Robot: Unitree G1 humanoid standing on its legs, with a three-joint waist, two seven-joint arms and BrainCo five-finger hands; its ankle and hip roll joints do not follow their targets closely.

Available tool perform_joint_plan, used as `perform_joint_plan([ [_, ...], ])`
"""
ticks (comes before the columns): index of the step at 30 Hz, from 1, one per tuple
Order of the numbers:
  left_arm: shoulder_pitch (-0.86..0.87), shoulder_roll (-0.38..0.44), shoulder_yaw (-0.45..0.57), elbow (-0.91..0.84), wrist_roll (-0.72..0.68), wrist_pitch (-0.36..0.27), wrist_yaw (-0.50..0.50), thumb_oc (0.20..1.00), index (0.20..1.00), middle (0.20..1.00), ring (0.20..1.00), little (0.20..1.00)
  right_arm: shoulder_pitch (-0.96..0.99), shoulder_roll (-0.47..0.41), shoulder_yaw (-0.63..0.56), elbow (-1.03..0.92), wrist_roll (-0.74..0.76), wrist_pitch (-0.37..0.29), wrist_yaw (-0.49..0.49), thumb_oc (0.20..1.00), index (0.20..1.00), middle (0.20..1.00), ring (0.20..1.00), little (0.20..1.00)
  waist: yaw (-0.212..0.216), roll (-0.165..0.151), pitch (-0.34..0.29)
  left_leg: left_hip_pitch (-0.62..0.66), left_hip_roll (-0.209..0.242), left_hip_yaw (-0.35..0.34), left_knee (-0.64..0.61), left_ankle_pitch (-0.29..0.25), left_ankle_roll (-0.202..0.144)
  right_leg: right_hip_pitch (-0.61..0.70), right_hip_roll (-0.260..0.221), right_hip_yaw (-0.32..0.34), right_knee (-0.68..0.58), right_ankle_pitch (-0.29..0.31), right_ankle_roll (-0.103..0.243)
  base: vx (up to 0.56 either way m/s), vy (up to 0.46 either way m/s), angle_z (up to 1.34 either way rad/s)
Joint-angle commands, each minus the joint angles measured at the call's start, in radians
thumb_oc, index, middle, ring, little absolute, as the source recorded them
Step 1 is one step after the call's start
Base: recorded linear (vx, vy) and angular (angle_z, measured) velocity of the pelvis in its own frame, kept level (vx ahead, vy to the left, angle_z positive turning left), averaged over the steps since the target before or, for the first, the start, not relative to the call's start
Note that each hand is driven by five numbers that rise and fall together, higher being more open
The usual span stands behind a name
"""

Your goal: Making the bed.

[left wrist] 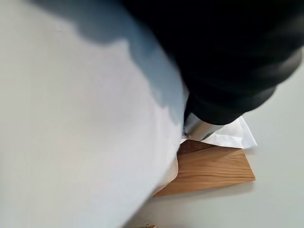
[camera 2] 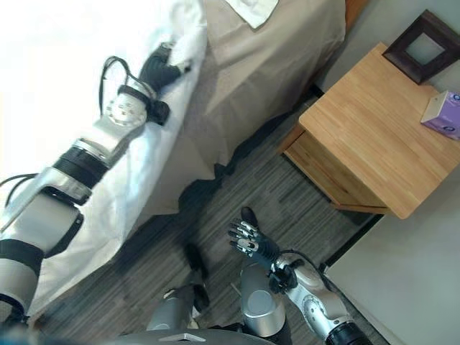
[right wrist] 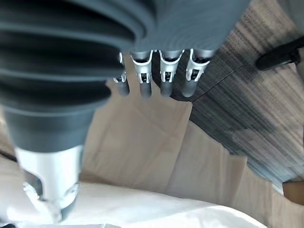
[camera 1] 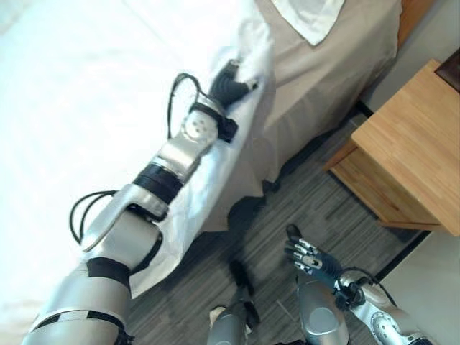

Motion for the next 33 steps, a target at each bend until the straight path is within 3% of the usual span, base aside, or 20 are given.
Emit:
perform_joint_plan([
  [1, -0.016, -0.217, -0.003, -0.197, -0.098, -0.127, -0.119, 1.000, 1.000, 1.000, 1.000, 1.000, 0.067, -0.027, 0.026, -0.059, -0.011, -0.011, 0.001, 1.000, 1.000, 1.000, 1.000, 1.000, -0.032, 0.023, -0.079, 0.112, 0.020, 0.013, 0.007, -0.013, -0.053, 0.027, 0.024, 0.003, 0.011, -0.037, 0.033, 0.02, 0.030, 0.09],
  [4, 0.061, -0.199, -0.007, -0.278, -0.187, -0.126, -0.180, 1.000, 1.000, 1.000, 1.000, 1.000, 0.080, -0.047, 0.024, -0.076, -0.010, -0.012, 0.010, 1.000, 1.000, 1.000, 1.000, 1.000, -0.032, 0.027, -0.092, 0.121, 0.017, 0.018, 0.007, -0.018, -0.051, 0.036, 0.023, 0.009, 0.011, -0.042, 0.032, 0.01, 0.005, 0.01],
  [9, 0.117, -0.162, 0.020, -0.318, -0.262, -0.133, -0.196, 1.000, 1.000, 1.000, 1.000, 1.000, 0.104, -0.060, 0.025, -0.080, -0.015, -0.008, 0.023, 1.000, 1.000, 1.000, 1.000, 1.000, -0.026, 0.035, -0.102, 0.131, 0.015, 0.016, 0.007, -0.018, -0.050, 0.049, 0.022, 0.011, 0.011, -0.048, 0.027, 0.00, 0.002, -0.05],
  [18, 0.292, -0.115, 0.187, -0.608, -0.480, -0.205, -0.207, 1.000, 1.000, 1.000, 1.000, 1.000, 0.116, -0.047, 0.006, -0.073, -0.040, -0.045, 0.002, 1.000, 1.000, 1.000, 1.000, 1.000, 0.013, 0.035, -0.120, 0.140, 0.008, -0.016, 0.007, -0.016, -0.048, 0.087, 0.015, -0.010, 0.011, -0.063, 0.021, 0.00, -0.009, 0.01],
  [21, 0.566, -0.128, 0.356, -0.832, -0.509, -0.236, -0.242, 1.000, 1.000, 1.000, 1.000, 1.000, 0.103, -0.016, -0.153, -0.096, -0.146, -0.142, -0.103, 1.000, 1.000, 1.000, 1.000, 1.000, 0.036, 0.031, -0.134, 0.149, 0.006, -0.021, 0.007, -0.024, -0.040, 0.106, 0.014, -0.011, 0.011, -0.072, 0.020, 0.02, 0.007, -0.01],
  [23, 0.685, -0.095, 0.430, -0.892, -0.520, -0.232, -0.265, 1.000, 1.000, 1.000, 1.000, 1.000, 0.062, -0.002, -0.255, -0.107, -0.194, -0.190, -0.171, 1.000, 1.000, 1.000, 1.000, 1.000, 0.050, 0.033, -0.145, 0.155, 0.006, -0.022, 0.007, -0.027, -0.036, 0.118, 0.014, -0.010, 0.011, -0.077, 0.019, 0.05, 0.023, 0.15],
  [25, 0.832, -0.059, 0.522, -0.930, -0.510, -0.223, -0.272, 1.000, 1.000, 1.000, 1.000, 1.000, -0.021, -0.008, -0.400, -0.125, -0.281, -0.252, -0.300, 1.000, 1.000, 1.000, 1.000, 1.000, 0.077, 0.040, -0.159, 0.164, 0.006, -0.031, 0.007, -0.033, -0.031, 0.133, 0.011, -0.014, 0.011, -0.082, 0.017, 0.05, 0.029, 0.03],
  [27, 0.978, -0.074, 0.591, -0.927, -0.552, -0.203, -0.266, 1.000, 1.000, 1.000, 1.000, 1.000, -0.143, -0.031, -0.511, -0.122, -0.425, -0.278, -0.448, 1.000, 1.000, 1.000, 1.000, 1.000, 0.117, 0.047, -0.171, 0.174, 0.001, -0.048, 0.007, -0.041, -0.022, 0.154, 0.007, -0.024, 0.011, -0.092, 0.013, 0.02, 0.015, -0.01],
  [30, 1.066, -0.106, 0.633, -0.892, -0.598, -0.178, -0.251, 1.000, 1.000, 1.000, 1.000, 1.000, -0.246, -0.082, -0.526, -0.122, -0.549, -0.251, -0.513, 1.000, 1.000, 1.000, 1.000, 1.000, 0.147, 0.047, -0.176, 0.176, -0.004, -0.066, 0.007, -0.039, -0.017, 0.164, 0.003, -0.035, 0.011, -0.092, 0.010, -0.01, 0.008, 0.13],
  [31, 1.125, -0.131, 0.608, -0.880, -0.628, -0.169, -0.249, 1.000, 1.000, 1.000, 1.000, 1.000, -0.323, -0.098, -0.505, -0.124, -0.528, -0.250, -0.525, 0.595, 0.595, 0.595, 0.595, 0.595, 0.174, 0.044, -0.179, 0.175, -0.008, -0.077, 0.007, -0.036, -0.011, 0.172, -0.001, -0.042, 0.011, -0.091, 0.007, -0.02, 0.009, 0.23],
  [32, 1.126, -0.133, 0.610, -0.882, -0.628, -0.169, -0.249, 1.000, 1.000, 1.000, 1.000, 1.000, -0.328, -0.100, -0.501, -0.120, -0.527, -0.251, -0.526, 0.200, 0.200, 0.200, 0.200, 0.200, 0.170, 0.044, -0.177, 0.176, -0.008, -0.078, 0.007, -0.037, -0.011, 0.173, -0.001, -0.043, 0.011, -0.092, 0.007, -0.03, 0.004, 0.26],
  [33, 1.156, -0.137, 0.595, -0.867, -0.629, -0.161, -0.242, 1.000, 1.000, 1.000, 1.000, 1.000, -0.372, -0.107, -0.480, -0.117, -0.499, -0.251, -0.521, 0.200, 0.200, 0.200, 0.200, 0.200, 0.190, 0.042, -0.179, 0.176, -0.011, -0.087, 0.007, -0.034, -0.009, 0.180, -0.004, -0.050, 0.011, -0.093, 0.005, -0.01, -0.005, 0.26],
])
